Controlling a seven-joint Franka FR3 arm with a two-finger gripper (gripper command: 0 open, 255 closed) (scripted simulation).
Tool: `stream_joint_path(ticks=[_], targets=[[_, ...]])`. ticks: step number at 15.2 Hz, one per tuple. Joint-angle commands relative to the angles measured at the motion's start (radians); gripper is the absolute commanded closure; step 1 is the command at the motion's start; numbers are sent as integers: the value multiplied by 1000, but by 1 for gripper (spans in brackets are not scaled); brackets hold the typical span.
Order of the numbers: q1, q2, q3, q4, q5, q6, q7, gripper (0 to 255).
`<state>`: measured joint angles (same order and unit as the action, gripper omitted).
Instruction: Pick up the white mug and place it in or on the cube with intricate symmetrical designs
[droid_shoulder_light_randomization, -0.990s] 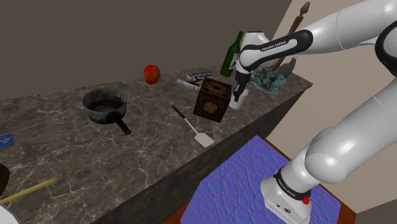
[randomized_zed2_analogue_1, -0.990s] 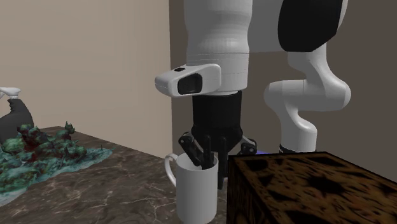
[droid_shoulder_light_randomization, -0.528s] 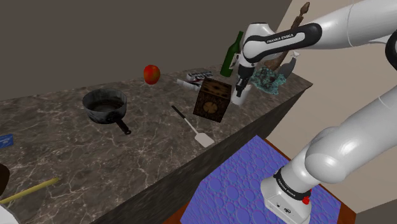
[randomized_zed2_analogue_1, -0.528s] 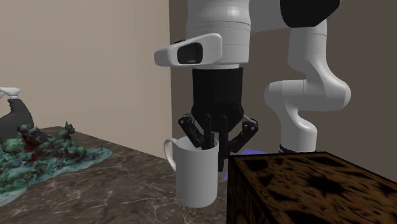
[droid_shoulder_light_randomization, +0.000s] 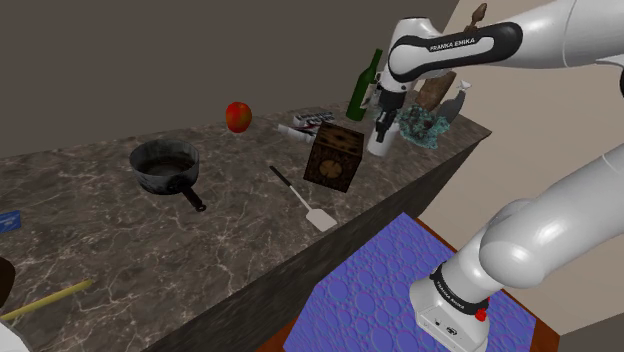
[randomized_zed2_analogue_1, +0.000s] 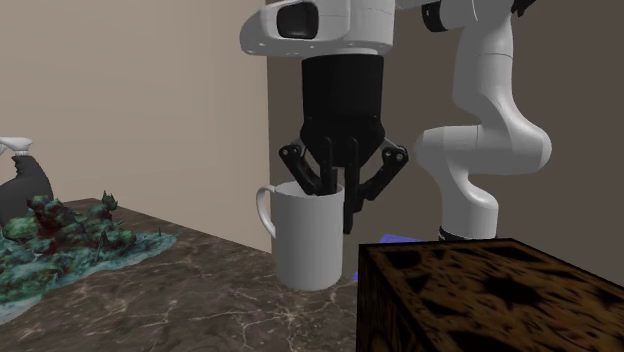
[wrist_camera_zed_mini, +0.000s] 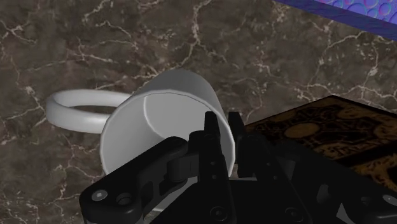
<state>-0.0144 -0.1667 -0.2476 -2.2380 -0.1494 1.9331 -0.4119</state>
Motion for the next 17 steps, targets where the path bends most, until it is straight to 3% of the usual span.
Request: stream_joint_path(ticks=[1, 17], targets=[[0, -12, 1, 16, -1, -28, -1, 255], [4, -54, 13, 191, 1, -244, -14, 255]])
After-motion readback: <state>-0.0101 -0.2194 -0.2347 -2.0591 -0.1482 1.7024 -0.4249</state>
